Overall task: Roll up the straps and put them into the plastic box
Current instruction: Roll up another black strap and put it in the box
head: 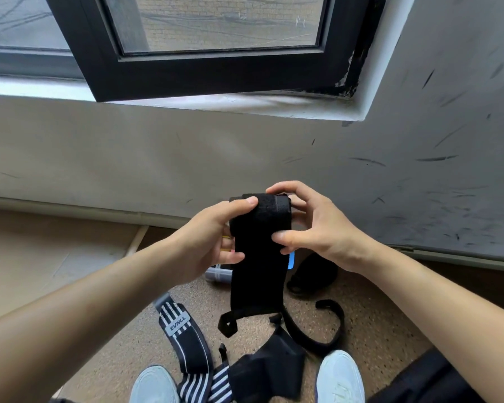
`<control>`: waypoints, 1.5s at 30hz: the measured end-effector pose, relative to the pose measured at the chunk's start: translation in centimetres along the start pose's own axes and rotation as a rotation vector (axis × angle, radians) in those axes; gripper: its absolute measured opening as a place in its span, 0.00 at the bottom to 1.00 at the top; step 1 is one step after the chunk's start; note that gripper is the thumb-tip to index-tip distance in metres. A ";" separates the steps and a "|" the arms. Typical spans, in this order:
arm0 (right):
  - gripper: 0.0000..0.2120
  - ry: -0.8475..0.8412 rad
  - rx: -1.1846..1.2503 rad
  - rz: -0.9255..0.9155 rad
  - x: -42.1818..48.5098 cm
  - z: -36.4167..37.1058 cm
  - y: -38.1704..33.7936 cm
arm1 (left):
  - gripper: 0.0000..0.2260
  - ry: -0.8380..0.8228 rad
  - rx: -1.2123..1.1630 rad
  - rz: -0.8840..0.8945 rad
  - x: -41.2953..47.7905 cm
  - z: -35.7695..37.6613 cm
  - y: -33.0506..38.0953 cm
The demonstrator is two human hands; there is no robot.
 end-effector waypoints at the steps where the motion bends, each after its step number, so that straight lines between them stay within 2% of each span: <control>1: 0.28 0.008 0.002 0.013 0.0 0.0 0.1 | 0.28 0.001 -0.013 0.008 0.0 -0.1 0.1; 4: 0.24 0.028 0.086 0.116 -0.1 -0.1 0.7 | 0.20 0.003 -0.083 0.066 -0.3 -0.1 0.7; 9: 0.22 0.012 0.220 0.328 -0.3 0.5 2.1 | 0.25 0.035 -0.105 0.186 -0.2 -0.5 1.5; 12: 0.23 0.011 0.237 0.378 -0.5 0.7 2.3 | 0.27 0.035 -0.096 0.263 -0.2 -0.8 1.6; 17: 0.20 0.050 0.246 0.370 -0.5 0.6 2.0 | 0.29 0.003 -0.040 0.318 -0.2 -0.6 1.6; 20: 0.21 0.081 0.229 0.331 -0.4 0.3 2.1 | 0.29 0.016 -0.047 0.248 -0.1 -0.4 1.3; 25: 0.23 0.113 0.290 0.198 0.0 -0.3 1.5 | 0.22 -0.061 -0.019 0.090 -0.2 0.6 0.0; 29: 0.26 0.094 0.292 0.115 0.1 -0.4 1.1 | 0.29 -0.049 -0.064 0.031 -0.2 0.5 -0.3; 36: 0.29 0.049 0.184 0.103 0.1 -0.6 1.2 | 0.24 -0.023 -0.041 0.103 -0.1 -0.1 0.5; 42: 0.23 0.019 0.160 0.246 -0.1 -0.4 1.7 | 0.25 0.022 -0.078 0.222 -0.1 -0.6 1.1; 45: 0.22 0.001 0.240 0.292 -0.2 0.2 1.8 | 0.25 0.020 -0.098 0.280 -0.1 -0.8 1.5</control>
Point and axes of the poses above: each hand's wrist, its own x-axis towards the middle knuckle, its own z-axis out of the palm, y = z × x, the point moved 7 cm from there along x, towards the middle knuckle, and after that the axes turned 5 degrees about x, right-handed, at the moved point
